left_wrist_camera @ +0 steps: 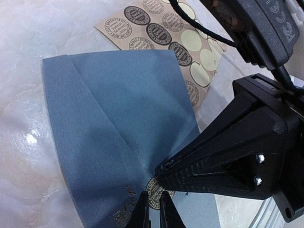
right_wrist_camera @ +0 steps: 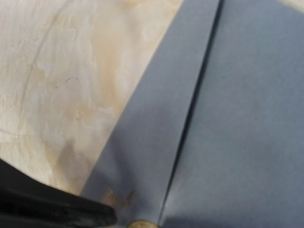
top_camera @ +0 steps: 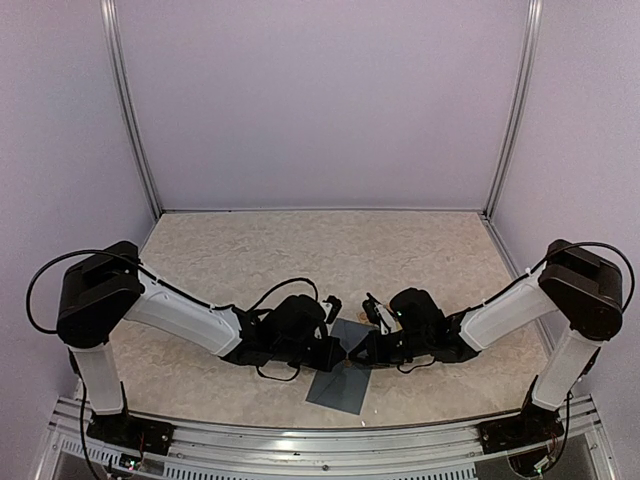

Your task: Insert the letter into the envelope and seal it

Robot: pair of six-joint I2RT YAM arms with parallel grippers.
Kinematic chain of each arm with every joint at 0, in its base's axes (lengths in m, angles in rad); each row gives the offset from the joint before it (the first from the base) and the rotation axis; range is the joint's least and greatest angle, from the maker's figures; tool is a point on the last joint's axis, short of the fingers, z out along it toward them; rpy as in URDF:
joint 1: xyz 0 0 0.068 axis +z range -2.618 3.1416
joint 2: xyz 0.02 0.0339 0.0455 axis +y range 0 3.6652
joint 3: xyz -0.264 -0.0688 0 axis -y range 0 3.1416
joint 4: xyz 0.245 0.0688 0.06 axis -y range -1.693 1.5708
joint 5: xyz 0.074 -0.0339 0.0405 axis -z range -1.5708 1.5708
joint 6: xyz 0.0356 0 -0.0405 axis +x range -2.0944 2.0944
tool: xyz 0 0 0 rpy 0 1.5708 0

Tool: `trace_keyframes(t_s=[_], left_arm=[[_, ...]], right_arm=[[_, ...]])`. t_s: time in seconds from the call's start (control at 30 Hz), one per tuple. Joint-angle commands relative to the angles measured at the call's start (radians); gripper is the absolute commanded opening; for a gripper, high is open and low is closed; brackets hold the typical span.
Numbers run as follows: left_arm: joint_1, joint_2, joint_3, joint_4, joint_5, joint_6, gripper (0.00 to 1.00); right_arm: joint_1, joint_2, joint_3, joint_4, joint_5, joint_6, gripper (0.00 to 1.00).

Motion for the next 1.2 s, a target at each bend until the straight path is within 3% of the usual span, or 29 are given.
trace_keyframes(t_s=[0.0, 0.63, 0.8, 0.87, 0.93, 1.07, 1.17], left_arm=[[-0.006, 0.039, 0.023, 0.019, 0.034, 0.014, 0.08], [-0.006, 0.095, -0.007, -0.026, 0.036, -0.005, 0.0], [-0.006, 0.09, -0.028, -0.025, 0.036, -0.014, 0.0], [-0.006, 0.085, -0.03, -0.023, 0.034, -0.014, 0.0], [-0.006, 0.083, -0.027, -0.021, 0.033, -0.014, 0.0], [-0.006, 0.06, -0.017, -0.015, 0.018, -0.013, 0.0], [-0.007, 0.016, -0.011, -0.013, 0.007, 0.004, 0.01]], right_arm=[[0.012, 0.022, 0.021, -0.019, 0.007, 0.007, 0.0], [0.012, -0.037, 0.021, -0.084, 0.049, 0.013, 0.0], [0.012, -0.092, 0.015, -0.128, 0.083, 0.009, 0.21], [0.012, -0.104, 0.017, -0.136, 0.079, -0.002, 0.23], [0.012, -0.102, 0.028, -0.143, 0.063, -0.014, 0.22], [0.012, -0.092, 0.033, -0.129, 0.047, -0.009, 0.08], [0.013, -0.098, 0.034, -0.121, 0.046, -0.002, 0.07]])
